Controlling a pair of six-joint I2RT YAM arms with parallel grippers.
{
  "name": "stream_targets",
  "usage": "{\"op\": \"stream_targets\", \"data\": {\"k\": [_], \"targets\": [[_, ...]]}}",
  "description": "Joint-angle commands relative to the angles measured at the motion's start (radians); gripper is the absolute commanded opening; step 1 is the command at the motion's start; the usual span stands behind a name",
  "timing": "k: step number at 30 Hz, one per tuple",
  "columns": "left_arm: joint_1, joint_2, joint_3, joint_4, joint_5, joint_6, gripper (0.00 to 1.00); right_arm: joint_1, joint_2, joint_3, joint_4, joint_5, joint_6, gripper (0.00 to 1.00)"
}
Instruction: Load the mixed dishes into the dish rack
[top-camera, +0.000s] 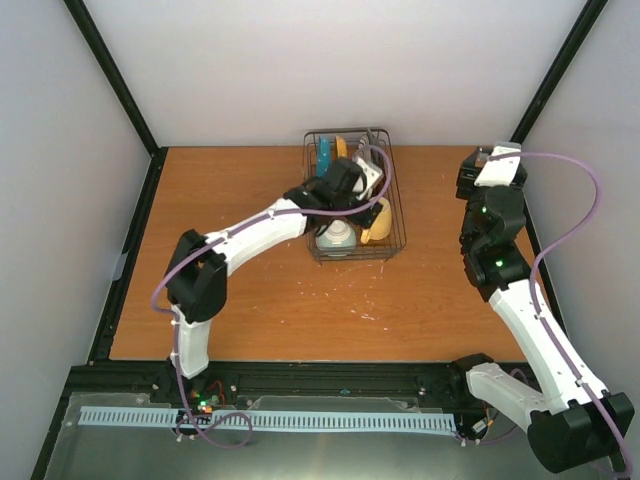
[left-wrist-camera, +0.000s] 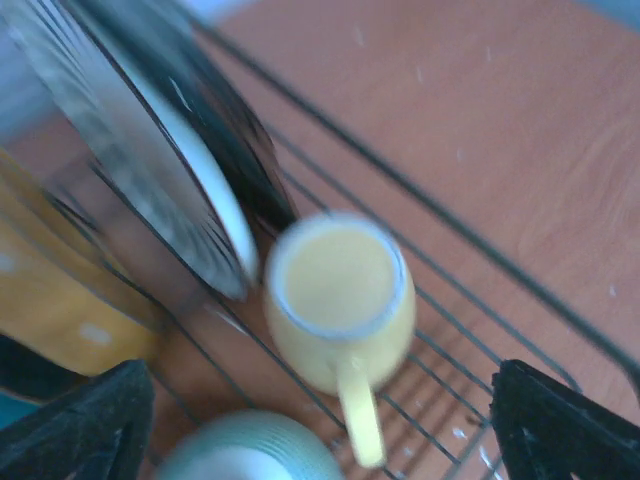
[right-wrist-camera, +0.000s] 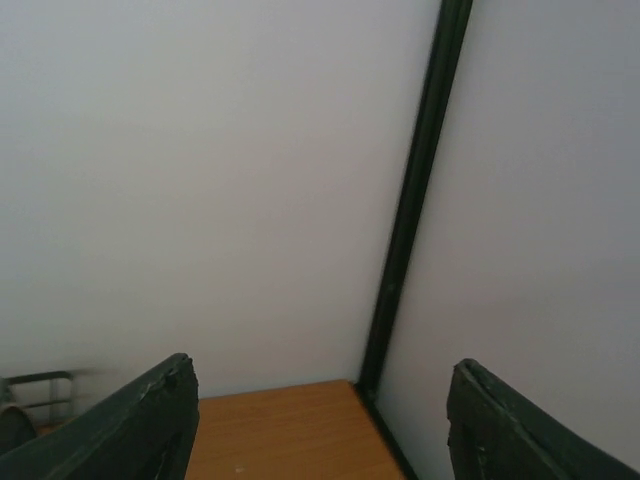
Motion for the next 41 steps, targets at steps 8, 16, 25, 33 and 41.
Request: {"op": "stream_targets", "data": {"k": [8, 16, 25, 33, 41], "targets": [[0.154, -0.205, 0.443, -0.038, -0.411, -0.019, 1.00, -0.013, 0.196, 0.285, -0.585, -0.195, 0.358, 0.70], [0.691, -0.507, -0.014, 0.164, -0.066, -0.273, 1.00, -0.014, 0.291, 0.306, -0.552, -0.116, 0.357, 0.72], [0.906, -0.522, -0.220, 0.187, 0.088, -0.281, 1.00, -0.016, 0.493, 0.419, -0.619, -0.100, 0.481, 0.69], [0.932, -0.428, -0.219, 0.195, 0.154, -0.277, 1.00, -0.017, 0.554, 0.462, -0.638, -0.101, 0.535, 0.68], [0.936, -0.348, -0.143, 0.181, 0.178, -0.256, 1.00, -0.025, 0.584, 0.492, -0.648, -0.086, 0.549, 0.66]]}}
